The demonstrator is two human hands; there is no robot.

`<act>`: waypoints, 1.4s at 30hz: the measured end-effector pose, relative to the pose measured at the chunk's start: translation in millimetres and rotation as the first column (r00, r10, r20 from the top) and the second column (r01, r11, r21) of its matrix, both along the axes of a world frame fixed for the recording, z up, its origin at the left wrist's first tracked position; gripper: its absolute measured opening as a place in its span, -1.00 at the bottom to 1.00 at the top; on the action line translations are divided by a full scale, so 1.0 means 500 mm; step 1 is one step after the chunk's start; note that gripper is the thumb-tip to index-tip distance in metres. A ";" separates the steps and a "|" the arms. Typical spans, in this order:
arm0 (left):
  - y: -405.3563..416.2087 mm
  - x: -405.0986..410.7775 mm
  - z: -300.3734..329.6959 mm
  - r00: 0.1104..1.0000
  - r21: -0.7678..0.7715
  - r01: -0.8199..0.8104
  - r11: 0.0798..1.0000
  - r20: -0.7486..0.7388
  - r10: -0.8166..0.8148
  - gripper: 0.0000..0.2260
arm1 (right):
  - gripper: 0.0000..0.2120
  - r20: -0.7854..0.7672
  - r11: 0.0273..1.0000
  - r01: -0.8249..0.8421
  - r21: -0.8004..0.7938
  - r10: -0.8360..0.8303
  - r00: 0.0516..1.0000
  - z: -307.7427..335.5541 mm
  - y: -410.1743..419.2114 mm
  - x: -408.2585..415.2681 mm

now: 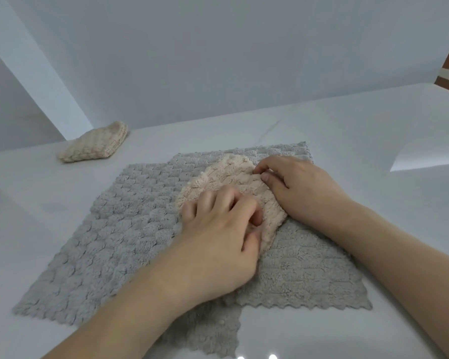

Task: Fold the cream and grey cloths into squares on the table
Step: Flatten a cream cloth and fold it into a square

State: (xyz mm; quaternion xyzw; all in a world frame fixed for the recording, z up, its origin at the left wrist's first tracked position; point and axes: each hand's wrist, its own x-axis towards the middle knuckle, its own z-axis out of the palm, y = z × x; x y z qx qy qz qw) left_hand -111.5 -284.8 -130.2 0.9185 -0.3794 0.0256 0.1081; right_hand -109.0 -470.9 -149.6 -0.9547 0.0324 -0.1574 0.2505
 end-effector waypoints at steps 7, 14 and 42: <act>0.009 0.020 0.044 0.933 -0.154 -0.125 0.980 -0.355 0.063 -0.67 | -0.80 -0.004 1.000 0.014 -0.002 -0.014 1.000 0.000 0.002 0.002; 0.033 0.097 0.020 0.881 -0.133 -0.468 0.874 -0.141 0.451 -0.55 | -0.70 -0.020 1.000 0.001 -0.018 -0.002 1.000 0.000 0.000 0.001; 0.052 0.138 0.021 0.822 -0.401 -0.551 0.732 -0.414 0.392 -0.87 | -0.68 -0.022 1.000 -0.022 -0.008 0.022 1.000 -0.004 -0.004 0.003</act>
